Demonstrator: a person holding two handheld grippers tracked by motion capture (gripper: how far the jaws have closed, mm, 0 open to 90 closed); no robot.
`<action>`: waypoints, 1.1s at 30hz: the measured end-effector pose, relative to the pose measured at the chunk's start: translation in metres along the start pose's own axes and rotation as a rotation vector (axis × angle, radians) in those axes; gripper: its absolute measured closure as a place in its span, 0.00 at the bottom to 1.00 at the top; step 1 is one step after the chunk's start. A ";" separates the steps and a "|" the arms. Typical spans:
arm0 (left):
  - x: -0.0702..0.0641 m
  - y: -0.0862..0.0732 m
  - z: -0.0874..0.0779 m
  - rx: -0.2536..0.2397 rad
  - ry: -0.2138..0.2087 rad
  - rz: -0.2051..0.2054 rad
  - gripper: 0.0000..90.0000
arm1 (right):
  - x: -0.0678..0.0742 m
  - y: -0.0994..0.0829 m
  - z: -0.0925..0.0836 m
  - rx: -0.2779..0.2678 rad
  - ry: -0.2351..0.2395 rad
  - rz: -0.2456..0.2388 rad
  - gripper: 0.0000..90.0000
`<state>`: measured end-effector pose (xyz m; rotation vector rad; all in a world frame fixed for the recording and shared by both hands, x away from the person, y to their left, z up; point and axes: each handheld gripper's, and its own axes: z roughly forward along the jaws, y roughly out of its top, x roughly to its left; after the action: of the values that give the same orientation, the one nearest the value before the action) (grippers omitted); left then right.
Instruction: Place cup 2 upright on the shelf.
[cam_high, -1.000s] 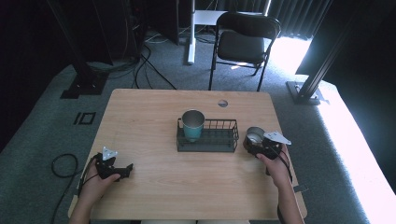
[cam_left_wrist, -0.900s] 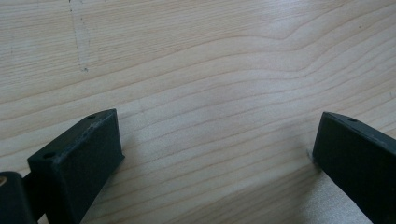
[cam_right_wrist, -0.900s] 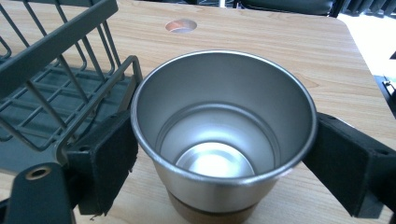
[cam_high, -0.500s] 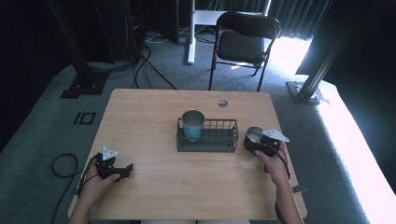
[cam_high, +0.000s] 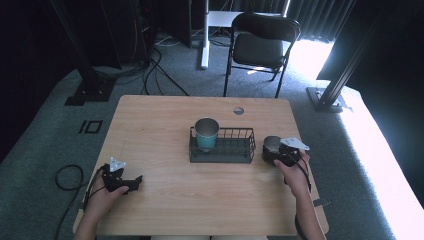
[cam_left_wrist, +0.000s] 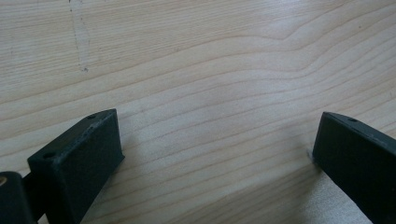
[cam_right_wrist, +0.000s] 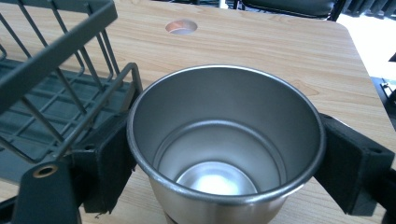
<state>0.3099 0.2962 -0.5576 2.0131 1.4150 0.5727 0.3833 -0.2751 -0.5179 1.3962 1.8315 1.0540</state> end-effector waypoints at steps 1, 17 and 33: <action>0.000 0.000 0.000 0.000 0.000 0.000 0.02 | 0.000 0.001 -0.001 -0.001 0.001 0.004 0.16; 0.000 0.000 0.000 0.000 0.000 0.001 0.02 | -0.005 0.019 -0.016 -0.021 -0.001 0.010 0.16; 0.000 0.000 0.000 0.000 0.000 0.000 0.02 | -0.001 0.050 -0.032 -0.070 0.019 -0.006 0.16</action>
<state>0.3099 0.2962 -0.5575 2.0139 1.4149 0.5729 0.3812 -0.2769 -0.4583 1.3433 1.7940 1.1203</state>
